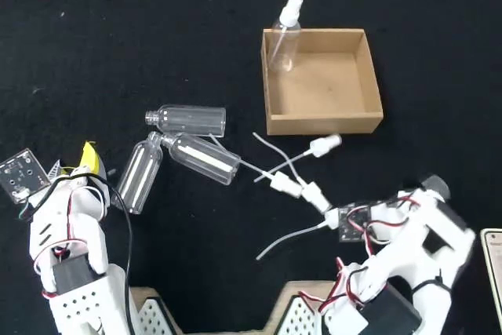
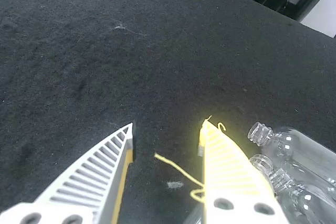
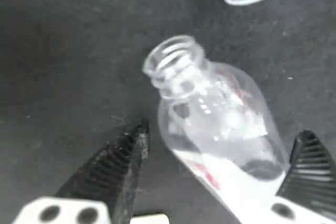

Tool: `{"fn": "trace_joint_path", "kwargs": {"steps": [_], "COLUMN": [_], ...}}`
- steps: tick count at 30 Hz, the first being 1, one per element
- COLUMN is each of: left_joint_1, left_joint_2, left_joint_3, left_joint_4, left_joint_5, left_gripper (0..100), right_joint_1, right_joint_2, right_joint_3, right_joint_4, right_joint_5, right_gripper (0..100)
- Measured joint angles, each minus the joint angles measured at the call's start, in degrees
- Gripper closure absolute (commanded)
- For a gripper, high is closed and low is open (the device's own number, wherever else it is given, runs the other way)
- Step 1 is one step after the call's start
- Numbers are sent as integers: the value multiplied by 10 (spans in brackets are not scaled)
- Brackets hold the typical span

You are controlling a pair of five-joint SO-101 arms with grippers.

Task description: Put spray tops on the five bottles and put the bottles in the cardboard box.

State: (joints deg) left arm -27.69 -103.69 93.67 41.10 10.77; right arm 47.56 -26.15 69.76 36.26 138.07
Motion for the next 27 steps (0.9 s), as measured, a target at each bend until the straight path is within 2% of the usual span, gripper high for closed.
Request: {"fn": "trace_joint_path", "kwargs": {"steps": [3,8,12,15,18,22,27], "left_joint_1": [0,0,0,0,1,1,1], "left_joint_2": [0,0,0,0,0,0,0], "left_joint_3": [0,0,0,0,0,0,0], "left_joint_4": [0,0,0,0,0,0,0], "left_joint_5": [0,0,0,0,0,0,0], "left_gripper": [802,802,802,802,802,802,802], "right_joint_1": [1,2,2,2,-4,-18,-47], "right_joint_2": [0,0,0,0,0,0,0], "right_joint_3": [8,8,8,-18,-83,-183,-214], "right_joint_4": [-33,-39,-40,2,81,206,309], "right_joint_5": [-18,-140,-215,-286,-404,-610,-807], "right_gripper": [639,760,767,768,767,766,764]}}
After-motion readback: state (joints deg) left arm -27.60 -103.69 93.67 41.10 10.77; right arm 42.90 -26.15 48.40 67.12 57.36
